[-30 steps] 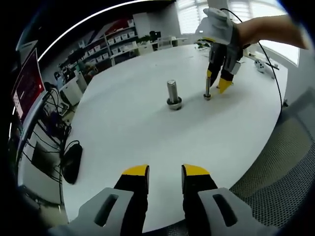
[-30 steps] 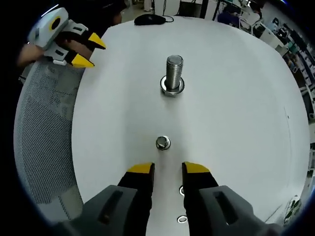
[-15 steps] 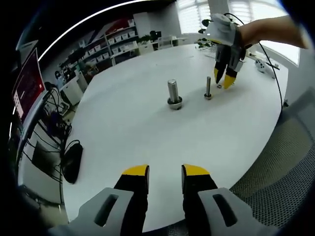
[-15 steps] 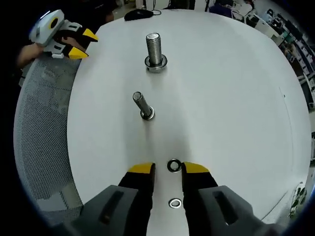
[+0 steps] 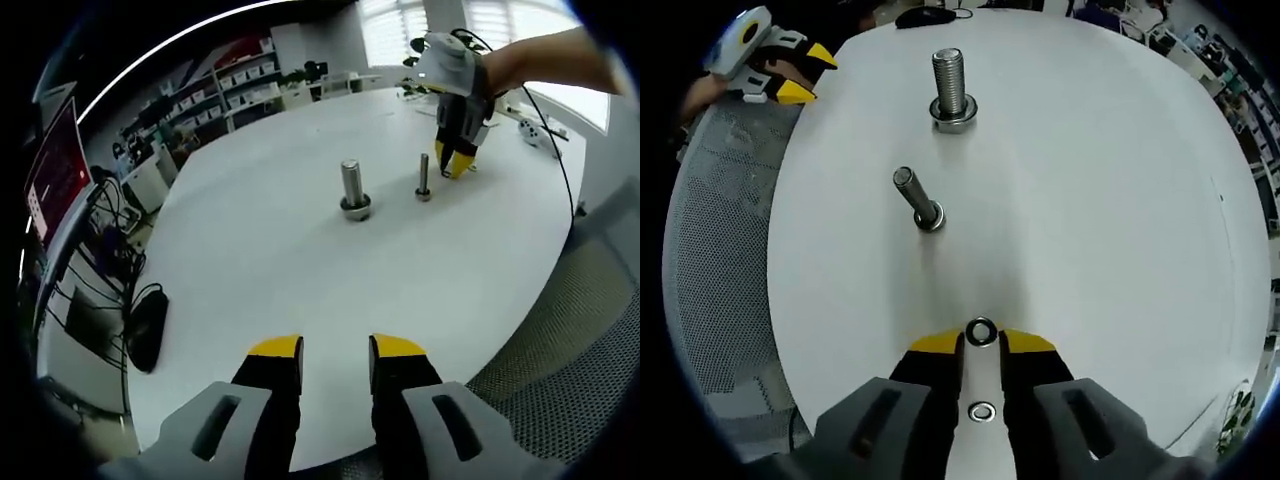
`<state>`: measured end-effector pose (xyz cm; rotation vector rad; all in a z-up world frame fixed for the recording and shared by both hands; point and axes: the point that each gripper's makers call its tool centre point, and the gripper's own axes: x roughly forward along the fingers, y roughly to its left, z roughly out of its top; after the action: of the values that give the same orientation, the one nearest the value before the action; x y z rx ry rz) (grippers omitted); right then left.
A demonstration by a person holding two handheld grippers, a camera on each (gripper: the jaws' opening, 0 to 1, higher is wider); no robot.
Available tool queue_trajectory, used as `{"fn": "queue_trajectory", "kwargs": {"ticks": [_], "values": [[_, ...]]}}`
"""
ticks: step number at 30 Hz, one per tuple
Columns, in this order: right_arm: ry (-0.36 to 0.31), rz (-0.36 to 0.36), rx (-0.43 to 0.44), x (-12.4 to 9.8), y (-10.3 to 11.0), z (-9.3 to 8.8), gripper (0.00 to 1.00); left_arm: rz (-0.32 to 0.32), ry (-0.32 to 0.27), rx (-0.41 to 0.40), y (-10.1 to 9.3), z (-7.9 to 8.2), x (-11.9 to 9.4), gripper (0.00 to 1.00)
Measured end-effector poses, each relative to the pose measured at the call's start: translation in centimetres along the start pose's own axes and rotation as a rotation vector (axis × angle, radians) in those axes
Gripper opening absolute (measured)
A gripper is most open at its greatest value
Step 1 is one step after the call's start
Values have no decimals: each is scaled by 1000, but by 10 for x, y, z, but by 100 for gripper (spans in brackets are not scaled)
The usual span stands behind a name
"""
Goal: Place the washer onto the threaded stud by aligning its center hole with the stud, sliding it down to the base, and recovering from edge contact or off-axis alignment until the washer reaches the visible bottom stop.
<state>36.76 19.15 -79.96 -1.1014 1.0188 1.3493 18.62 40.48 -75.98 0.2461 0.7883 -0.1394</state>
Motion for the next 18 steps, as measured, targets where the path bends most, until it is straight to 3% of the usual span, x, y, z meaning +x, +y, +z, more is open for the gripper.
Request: {"fn": "queue_trajectory", "kwargs": {"ticks": [3,18], "values": [[-4,3,-70,0,1,1,17,-4,5,5,-2,-1,0,24],[21,-14,-36,1,1,1,15,-6,15,9,-2,-2,1,24]]}}
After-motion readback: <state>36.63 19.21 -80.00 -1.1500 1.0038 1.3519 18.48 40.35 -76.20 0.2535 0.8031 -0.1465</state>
